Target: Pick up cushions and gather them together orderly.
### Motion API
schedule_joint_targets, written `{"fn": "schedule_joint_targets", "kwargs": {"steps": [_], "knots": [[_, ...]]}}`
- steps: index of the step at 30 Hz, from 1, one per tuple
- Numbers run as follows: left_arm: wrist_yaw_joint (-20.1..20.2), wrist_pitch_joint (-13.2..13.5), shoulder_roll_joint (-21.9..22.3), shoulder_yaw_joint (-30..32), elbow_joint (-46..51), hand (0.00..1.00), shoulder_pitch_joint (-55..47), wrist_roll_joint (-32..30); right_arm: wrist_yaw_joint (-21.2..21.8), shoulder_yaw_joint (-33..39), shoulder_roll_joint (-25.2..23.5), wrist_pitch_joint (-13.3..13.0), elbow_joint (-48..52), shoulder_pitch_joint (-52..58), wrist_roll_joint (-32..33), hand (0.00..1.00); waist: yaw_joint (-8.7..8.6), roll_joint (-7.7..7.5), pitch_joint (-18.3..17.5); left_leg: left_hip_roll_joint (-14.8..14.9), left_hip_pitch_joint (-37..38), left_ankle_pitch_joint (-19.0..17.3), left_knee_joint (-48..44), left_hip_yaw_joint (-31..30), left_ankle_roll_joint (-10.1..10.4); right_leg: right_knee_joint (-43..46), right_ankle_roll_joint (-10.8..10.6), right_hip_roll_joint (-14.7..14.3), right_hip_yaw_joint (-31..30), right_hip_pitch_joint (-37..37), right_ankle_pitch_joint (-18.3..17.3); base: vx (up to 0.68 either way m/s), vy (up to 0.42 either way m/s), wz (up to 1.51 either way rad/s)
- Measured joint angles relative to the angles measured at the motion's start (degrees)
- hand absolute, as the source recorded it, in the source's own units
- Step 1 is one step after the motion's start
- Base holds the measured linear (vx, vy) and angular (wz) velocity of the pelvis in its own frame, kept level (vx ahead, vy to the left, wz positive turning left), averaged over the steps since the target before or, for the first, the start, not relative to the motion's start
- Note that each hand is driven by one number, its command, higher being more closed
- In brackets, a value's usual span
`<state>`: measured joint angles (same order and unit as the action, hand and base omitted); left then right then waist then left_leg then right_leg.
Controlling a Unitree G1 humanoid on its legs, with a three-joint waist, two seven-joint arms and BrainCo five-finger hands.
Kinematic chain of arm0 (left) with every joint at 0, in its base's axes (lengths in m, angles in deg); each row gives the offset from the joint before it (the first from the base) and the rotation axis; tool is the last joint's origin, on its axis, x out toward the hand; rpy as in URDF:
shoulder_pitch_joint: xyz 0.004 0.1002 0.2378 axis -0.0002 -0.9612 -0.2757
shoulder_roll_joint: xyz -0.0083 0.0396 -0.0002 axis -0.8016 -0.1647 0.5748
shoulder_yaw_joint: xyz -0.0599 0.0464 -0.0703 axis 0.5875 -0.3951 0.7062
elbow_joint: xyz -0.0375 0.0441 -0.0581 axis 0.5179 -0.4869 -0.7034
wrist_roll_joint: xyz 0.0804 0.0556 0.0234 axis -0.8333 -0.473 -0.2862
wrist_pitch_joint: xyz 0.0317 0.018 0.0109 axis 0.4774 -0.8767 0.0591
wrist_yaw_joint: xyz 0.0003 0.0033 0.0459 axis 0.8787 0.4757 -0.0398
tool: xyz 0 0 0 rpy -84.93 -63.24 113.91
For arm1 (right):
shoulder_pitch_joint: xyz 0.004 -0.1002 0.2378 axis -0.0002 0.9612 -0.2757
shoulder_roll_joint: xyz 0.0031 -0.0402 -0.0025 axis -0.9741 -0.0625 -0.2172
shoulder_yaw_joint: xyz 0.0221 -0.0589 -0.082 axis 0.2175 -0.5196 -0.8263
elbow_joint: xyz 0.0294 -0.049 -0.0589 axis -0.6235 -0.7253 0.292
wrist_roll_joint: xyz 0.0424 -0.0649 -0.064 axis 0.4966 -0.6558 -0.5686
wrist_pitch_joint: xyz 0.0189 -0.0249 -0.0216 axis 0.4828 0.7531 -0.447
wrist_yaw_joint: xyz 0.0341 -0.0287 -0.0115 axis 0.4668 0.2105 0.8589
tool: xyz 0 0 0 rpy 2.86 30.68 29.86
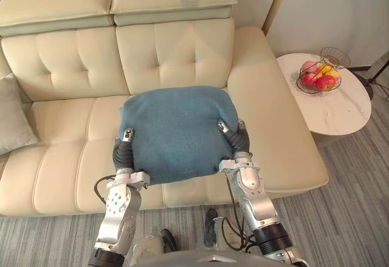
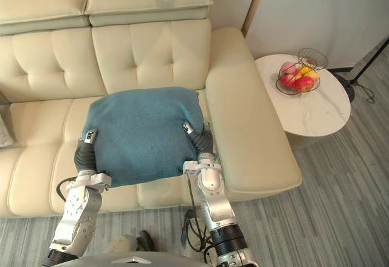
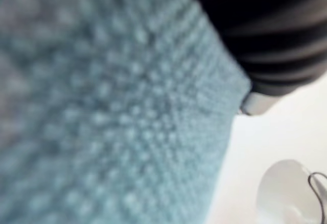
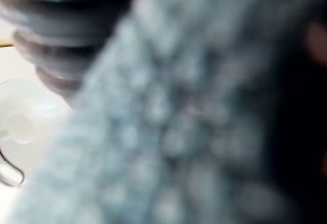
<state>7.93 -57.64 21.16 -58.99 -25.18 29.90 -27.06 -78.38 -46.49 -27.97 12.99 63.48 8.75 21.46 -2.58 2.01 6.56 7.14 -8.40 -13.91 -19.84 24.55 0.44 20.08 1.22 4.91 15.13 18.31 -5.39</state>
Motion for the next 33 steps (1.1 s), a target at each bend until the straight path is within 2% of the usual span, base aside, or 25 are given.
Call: {"fn": "schedule_joint_targets", "kwargs": {"steps": [3, 5, 6, 7, 8, 9, 10, 11, 12, 13, 14, 15, 16, 21, 25, 28, 31, 33], "knots": [[1.65, -1.06, 1.11, -1.04, -1.31, 1.00, 0.89, -0.39, 0.05, 1.33, 1.42, 0.00, 0.04, 1.98, 0.71, 1.00, -0.11, 0.31, -0.14, -0.45, 2.16, 1.23, 2.93, -3.24, 1.61, -0.96, 0.53, -0.16, 1.61, -2.20, -0.36, 0.21, -0.077, 0.18], [3.55, -1.85, 1.80, -2.47, -2.33, 1.00, 0.75, -0.39, 0.11, 2.78, 1.76, -0.01, 0.19, 4.50, 1.86, 1.00, -0.85, 0.34, -0.14, -0.19, 3.56, 2.34, 1.06, -4.10, 2.69, -3.44, 0.40, -0.24, 2.93, -6.48, -0.83, 0.23, -0.024, 0.35], [3.82, -2.00, 1.96, -2.42, -2.34, 1.00, 0.65, -0.35, 0.12, 2.77, 1.83, -0.01, 0.19, 4.82, 1.96, 1.00, -0.79, 0.35, -0.13, 0.07, 3.30, 2.43, -1.10, -3.83, 2.79, -4.35, 0.20, -0.28, 2.91, -7.53, -0.95, 0.25, 0.019, -0.02], [4.25, -2.16, 2.27, -2.15, -2.37, 1.00, 0.19, -0.29, 0.16, 2.50, 1.75, 0.00, 0.55, 5.94, 2.07, 1.00, -0.36, 0.52, -0.09, 2.06, 0.62, 3.34, -11.81, -2.07, 2.44, -8.44, -0.34, -0.44, 2.22, -11.69, -0.65, 0.17, 0.025, -0.16], [4.40, -2.16, 2.29, -1.99, -2.34, 1.00, 0.07, -0.29, 0.16, 2.40, 1.66, 0.01, 0.76, 6.21, 2.07, 1.00, -0.08, 0.48, -0.07, 2.87, -0.82, 4.46, -16.01, -1.77, 1.65, -9.54, -0.53, -0.24, 1.74, -12.80, -0.47, 0.16, 0.061, -0.25], [4.57, -2.21, 2.35, -1.91, -2.26, 1.00, -0.19, -0.30, 0.17, 2.31, 1.60, 0.05, 1.38, 6.70, 2.07, 1.00, 0.59, 0.47, -0.15, 3.98, -2.80, 4.30, -20.10, -1.20, 1.70, -10.58, -0.95, 0.03, 0.99, -13.91, -0.13, 0.08, 0.072, -0.30], [4.72, -2.20, 2.43, -1.91, -1.68, 1.00, -0.80, -0.30, 0.17, 2.30, 1.51, 0.05, 2.74, 7.37, 2.07, 1.00, 1.45, 0.63, -0.30, 4.73, -3.85, 2.02, -21.05, -1.08, 1.73, -11.47, -1.17, 0.27, -0.14, -14.59, 0.15, 0.16, 0.162, -0.63], [5.04, -2.05, 2.87, -1.70, -1.05, 1.00, -1.42, -0.30, 0.19, 2.31, 1.53, -0.06, 4.81, 7.67, 2.01, 1.00, 2.43, 1.14, -0.59, 5.33, -5.76, -0.40, -17.73, -2.13, 1.96, -11.85, -1.68, 0.85, -1.96, -14.49, 0.46, 0.16, 0.205, -0.80], [5.44, -2.05, 3.43, -1.00, -0.99, 1.00, -1.38, -0.32, 0.20, 2.31, 1.38, -0.12, 4.91, 7.31, 1.97, 1.00, 2.81, 1.44, -0.76, 5.02, -5.33, -0.28, -8.26, -5.39, 2.24, -11.71, -2.12, 0.88, -3.61, -14.31, 0.73, 0.23, 0.359, -0.89], [5.59, -2.06, 3.37, -0.78, -0.57, 1.00, -1.45, -0.45, 0.22, 2.27, 1.24, -0.12, 4.86, 7.14, 1.78, 1.00, 2.75, 2.68, -1.45, 3.99, -1.44, 7.30, 4.53, -9.29, 3.31, -11.82, -3.68, -0.05, -4.89, -14.27, 0.90, 0.18, 0.317, -0.64], [5.59, -2.12, 2.65, -0.47, -0.64, 1.00, -1.39, -0.56, 0.22, 2.17, 0.24, 0.06, 3.87, 6.89, 1.60, 1.00, 2.48, 0.95, -1.51, 2.62, -0.51, 8.20, 5.50, -8.72, 4.30, -12.85, -5.11, 0.70, -6.11, -14.39, 1.15, 0.19, 0.312, -0.51], [5.59, -2.11, 2.21, -0.20, -0.31, 1.00, -1.59, -0.86, 0.32, 2.12, -0.41, 0.10, 3.89, 6.97, 1.47, 1.00, 2.46, -0.29, -1.66, 1.57, -0.45, 8.51, 5.79, -9.00, 4.23, -14.17, -5.36, 1.39, -6.59, -14.37, 2.29, 0.11, 0.186, -0.26], [5.59, -2.13, 2.03, -0.11, -0.28, 1.00, -1.77, -0.86, 0.32, 2.16, -0.98, 0.10, 3.88, 6.97, 1.45, 1.00, 2.15, -0.81, -1.73, 0.87, -0.39, 8.17, 5.90, -8.81, 3.67, -15.78, -5.56, 2.03, -6.60, -14.85, 3.00, 0.09, 0.160, -0.14], [5.58, -2.13, 2.14, -0.04, 0.45, 1.00, -5.35, -1.39, 1.31, 1.55, -0.93, 0.54, 0.85, 7.06, -0.78, 1.00, 2.29, -0.47, -1.79, -0.19, 4.78, 7.97, 9.64, -7.36, 3.33, -17.89, -6.06, 2.44, -7.55, -18.31, 4.00, 0.00, 0.038, -0.15], [5.56, -2.20, 2.26, -0.19, 0.66, 1.00, -5.63, -1.64, 1.40, 1.52, -0.75, 0.54, -0.53, 7.02, -0.88, 1.00, 1.89, -0.34, -1.92, -0.78, 5.29, 9.97, 12.83, -7.25, 3.65, -18.83, -5.98, 2.28, -8.07, -17.81, 4.37, -0.07, -0.043, -0.08], [4.40, -2.50, 2.25, -0.62, 0.36, 1.00, -3.99, -2.60, 0.84, 1.47, 0.14, 0.59, -2.33, 5.87, -2.64, 1.00, 1.86, -0.35, -1.92, -1.06, 5.01, 12.84, 16.45, -7.25, 3.73, -18.92, -5.62, 1.91, -8.02, -15.96, 5.64, -0.10, -0.036, 0.00], [2.52, -2.60, 0.85, -1.04, -2.87, 1.00, 3.55, -2.59, -1.00, 1.47, 1.67, 1.59, -6.30, -0.68, -3.00, 1.00, 2.25, -0.32, -1.07, -1.19, 0.97, 15.95, 18.06, -7.47, 3.10, -19.17, -5.29, 1.92, -8.02, -11.56, 7.89, -0.18, -0.005, 0.04], [0.36, -2.58, -0.57, -0.23, -5.04, 1.00, 10.66, -2.57, -3.06, 1.51, 2.07, 2.02, -8.20, -7.54, -3.00, 1.00, 2.38, -0.34, 1.45, -1.29, -3.22, 18.02, 18.19, -7.61, 2.45, -19.19, -5.34, 1.87, -8.06, -7.36, 9.74, -0.23, 0.017, 0.03]]}}
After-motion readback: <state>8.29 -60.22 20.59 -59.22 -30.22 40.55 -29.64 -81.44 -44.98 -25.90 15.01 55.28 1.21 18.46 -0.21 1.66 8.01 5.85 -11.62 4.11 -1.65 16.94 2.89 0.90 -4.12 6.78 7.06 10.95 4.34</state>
